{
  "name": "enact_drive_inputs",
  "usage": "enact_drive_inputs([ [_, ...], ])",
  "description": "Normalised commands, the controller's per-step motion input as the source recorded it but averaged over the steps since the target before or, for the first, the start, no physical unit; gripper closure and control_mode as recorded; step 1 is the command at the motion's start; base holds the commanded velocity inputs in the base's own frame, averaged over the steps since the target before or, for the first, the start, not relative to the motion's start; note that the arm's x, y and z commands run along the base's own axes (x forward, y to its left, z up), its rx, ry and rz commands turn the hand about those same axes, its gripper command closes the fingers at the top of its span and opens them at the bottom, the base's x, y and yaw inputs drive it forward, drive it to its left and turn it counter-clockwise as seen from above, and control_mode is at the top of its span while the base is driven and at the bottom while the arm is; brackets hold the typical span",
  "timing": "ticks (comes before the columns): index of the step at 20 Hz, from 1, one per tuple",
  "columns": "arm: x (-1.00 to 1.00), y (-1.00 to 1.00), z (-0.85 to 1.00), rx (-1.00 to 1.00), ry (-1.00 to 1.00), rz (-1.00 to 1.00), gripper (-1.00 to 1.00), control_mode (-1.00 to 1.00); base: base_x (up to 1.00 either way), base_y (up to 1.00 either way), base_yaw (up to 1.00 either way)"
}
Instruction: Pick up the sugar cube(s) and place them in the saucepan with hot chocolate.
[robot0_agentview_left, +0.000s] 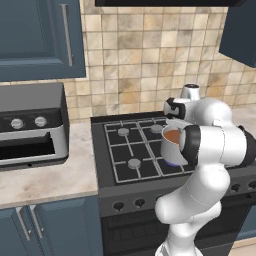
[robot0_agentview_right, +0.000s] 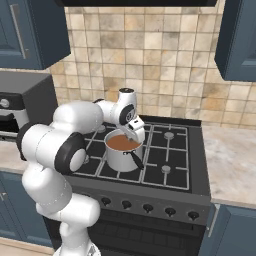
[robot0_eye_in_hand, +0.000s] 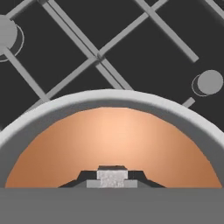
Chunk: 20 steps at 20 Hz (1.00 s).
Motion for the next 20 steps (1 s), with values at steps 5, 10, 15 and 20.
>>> enact_drive_inputs([
  [5, 0.00, 0.00, 0.00, 0.00, 0.00, 0.00, -1.00, -1.00, 0.00, 0.00, 0.00],
  [10, 0.00, 0.00, 0.01, 0.00, 0.00, 0.00, -1.00, -1.00, 0.00, 0.00, 0.00],
  [15, 0.00, 0.00, 0.24, 0.00, 0.00, 0.00, -1.00, -1.00, 0.00, 0.00, 0.00],
  [20, -0.17, 0.00, 0.64, 0.00, 0.00, 0.00, -1.00, -1.00, 0.00, 0.00, 0.00],
])
